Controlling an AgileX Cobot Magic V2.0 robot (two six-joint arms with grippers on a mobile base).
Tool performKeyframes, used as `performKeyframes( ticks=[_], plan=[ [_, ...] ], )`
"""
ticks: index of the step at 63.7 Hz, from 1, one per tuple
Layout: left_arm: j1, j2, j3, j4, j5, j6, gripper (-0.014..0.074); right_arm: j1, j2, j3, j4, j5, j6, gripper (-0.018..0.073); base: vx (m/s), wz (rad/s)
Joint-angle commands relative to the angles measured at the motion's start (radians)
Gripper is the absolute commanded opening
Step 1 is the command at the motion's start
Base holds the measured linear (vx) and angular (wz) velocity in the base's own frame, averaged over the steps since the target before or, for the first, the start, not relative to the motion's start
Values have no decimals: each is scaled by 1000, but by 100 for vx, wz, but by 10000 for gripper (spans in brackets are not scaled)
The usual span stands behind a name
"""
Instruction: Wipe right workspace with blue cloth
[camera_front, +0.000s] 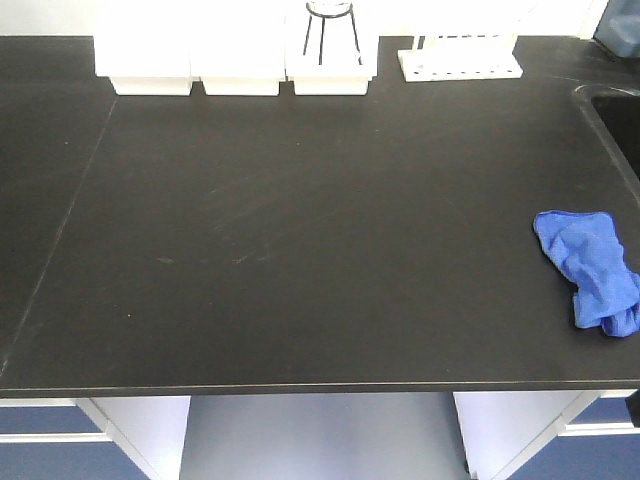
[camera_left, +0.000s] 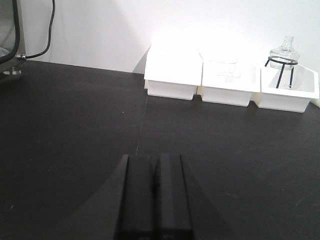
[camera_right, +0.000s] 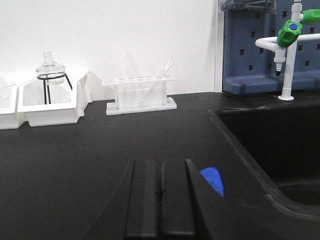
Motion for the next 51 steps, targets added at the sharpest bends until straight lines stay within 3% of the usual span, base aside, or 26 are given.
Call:
performKeyframes(
  ticks=[1,51],
  plan=[
    [-5,-15,31,0,-83,-8,-6,-4,-8,21,-1,-76,-2,-8,0,0],
    [-5,-15,31,0,-83,-8,-6,-4,-8,21,-1,-78,-2,-8,0,0]
  ],
)
